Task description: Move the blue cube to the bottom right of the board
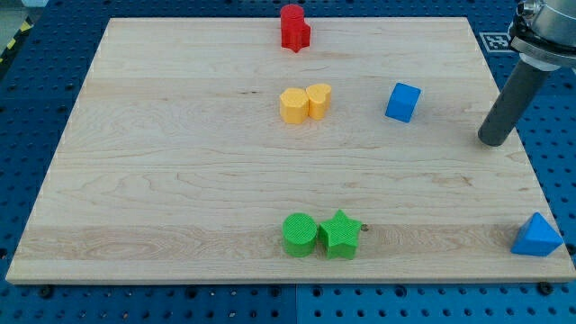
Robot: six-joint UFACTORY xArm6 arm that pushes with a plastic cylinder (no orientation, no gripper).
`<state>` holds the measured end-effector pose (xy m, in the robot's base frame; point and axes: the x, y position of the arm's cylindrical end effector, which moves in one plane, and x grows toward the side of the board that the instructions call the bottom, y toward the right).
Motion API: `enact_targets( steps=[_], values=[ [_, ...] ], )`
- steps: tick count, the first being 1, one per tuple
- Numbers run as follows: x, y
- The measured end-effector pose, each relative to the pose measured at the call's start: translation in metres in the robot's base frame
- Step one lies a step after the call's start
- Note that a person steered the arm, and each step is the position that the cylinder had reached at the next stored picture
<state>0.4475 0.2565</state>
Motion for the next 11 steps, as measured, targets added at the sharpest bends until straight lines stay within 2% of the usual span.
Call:
enact_targets(
  steps=[2,3,4,5,6,8,9,10,11],
  values=[
    [-0.079,0.0],
    [-0.115,-0.026],
    [-0.128,-0.059],
    [-0.124,-0.095],
    [-0.1,-0.118],
    [-0.016,-0.118],
    [0.007,-0.118],
    [0.003,-0.118],
    [-0.028,-0.109]
  ],
)
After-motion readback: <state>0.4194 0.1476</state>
